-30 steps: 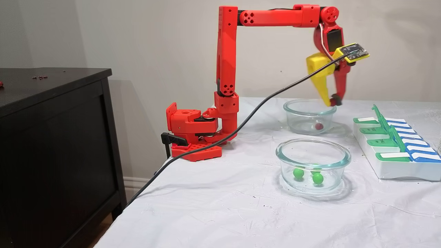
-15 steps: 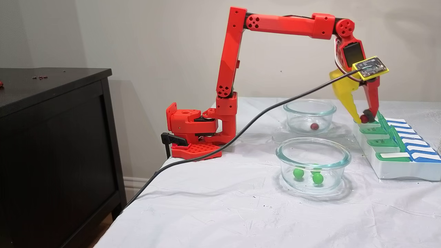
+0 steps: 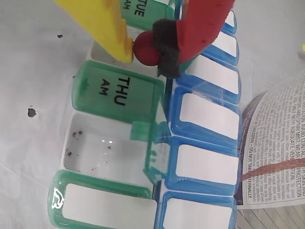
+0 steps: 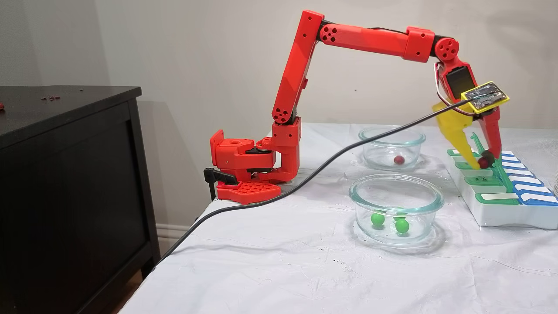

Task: Sort medicines into box.

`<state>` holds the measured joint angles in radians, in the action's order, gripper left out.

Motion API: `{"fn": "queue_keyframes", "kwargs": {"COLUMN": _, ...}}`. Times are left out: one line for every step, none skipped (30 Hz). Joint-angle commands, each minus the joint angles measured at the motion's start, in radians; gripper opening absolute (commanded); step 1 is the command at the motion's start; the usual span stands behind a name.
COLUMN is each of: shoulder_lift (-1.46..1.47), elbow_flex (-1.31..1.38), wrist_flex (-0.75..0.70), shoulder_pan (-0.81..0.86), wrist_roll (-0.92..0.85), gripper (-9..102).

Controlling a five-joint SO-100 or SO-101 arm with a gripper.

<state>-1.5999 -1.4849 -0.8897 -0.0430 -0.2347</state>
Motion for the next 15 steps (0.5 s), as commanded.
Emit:
{"fn": "queue_keyframes", "kwargs": {"shoulder_lift": -0.057, "elbow_flex": 0.017, "wrist_flex": -0.020, "shoulder_pan": -0.037, "wrist_roll": -0.029, "gripper": 1}}
{"fn": "queue_keyframes", "kwargs": {"shoulder_lift": -0.072, "elbow_flex": 0.009, "wrist_flex": -0.035, "shoulder_pan": -0.041, "wrist_roll": -0.029, "gripper": 0}}
{"fn": "queue_keyframes", "kwargs": {"shoulder_lift": -0.091, "elbow_flex": 0.002, "wrist_flex": -0.052, "shoulder_pan": -0.043, "wrist_roll": -0.028, "gripper": 0}}
{"fn": "queue_keyframes", "kwargs": {"shoulder_lift": -0.103, "elbow_flex": 0.000, "wrist_flex": -0.071, "shoulder_pan": -0.044, "wrist_roll": -0.020, "gripper": 0}}
{"fn": "queue_keyframes", "kwargs": {"shoulder_lift": -0.114, "elbow_flex": -0.002, "wrist_flex": -0.089, "shoulder_pan": -0.046, "wrist_roll": -0.018, "gripper": 0}}
{"fn": "queue_keyframes", "kwargs": {"shoulder_lift": -0.130, "elbow_flex": -0.012, "wrist_flex": -0.097, "shoulder_pan": -0.046, "wrist_roll": -0.018, "gripper": 0}}
{"fn": "queue_keyframes", "kwargs": {"shoulder_lift": -0.149, "elbow_flex": -0.026, "wrist_flex": -0.098, "shoulder_pan": -0.046, "wrist_roll": -0.017, "gripper": 0}}
{"fn": "queue_keyframes", "kwargs": {"shoulder_lift": -0.166, "elbow_flex": -0.040, "wrist_flex": -0.098, "shoulder_pan": -0.044, "wrist_roll": -0.011, "gripper": 0}}
{"fn": "queue_keyframes", "kwargs": {"shoulder_lift": -0.183, "elbow_flex": -0.051, "wrist_flex": -0.103, "shoulder_pan": -0.041, "wrist_roll": -0.003, "gripper": 0}}
{"fn": "queue_keyframes", "kwargs": {"shoulder_lift": -0.190, "elbow_flex": -0.054, "wrist_flex": -0.107, "shoulder_pan": -0.040, "wrist_roll": 0.003, "gripper": 0}}
{"fn": "queue_keyframes", "kwargs": {"shoulder_lift": -0.199, "elbow_flex": -0.057, "wrist_flex": -0.117, "shoulder_pan": -0.038, "wrist_roll": 0.008, "gripper": 0}}
{"fn": "queue_keyframes", "kwargs": {"shoulder_lift": -0.210, "elbow_flex": -0.061, "wrist_flex": -0.123, "shoulder_pan": -0.037, "wrist_roll": 0.014, "gripper": 0}}
{"fn": "queue_keyframes", "kwargs": {"shoulder_lift": -0.221, "elbow_flex": -0.067, "wrist_flex": -0.126, "shoulder_pan": -0.035, "wrist_roll": 0.018, "gripper": 0}}
{"fn": "queue_keyframes", "kwargs": {"shoulder_lift": -0.230, "elbow_flex": -0.074, "wrist_flex": -0.127, "shoulder_pan": -0.035, "wrist_roll": 0.015, "gripper": 0}}
{"fn": "queue_keyframes", "kwargs": {"shoulder_lift": -0.238, "elbow_flex": -0.083, "wrist_flex": -0.127, "shoulder_pan": -0.040, "wrist_roll": 0.014, "gripper": 0}}
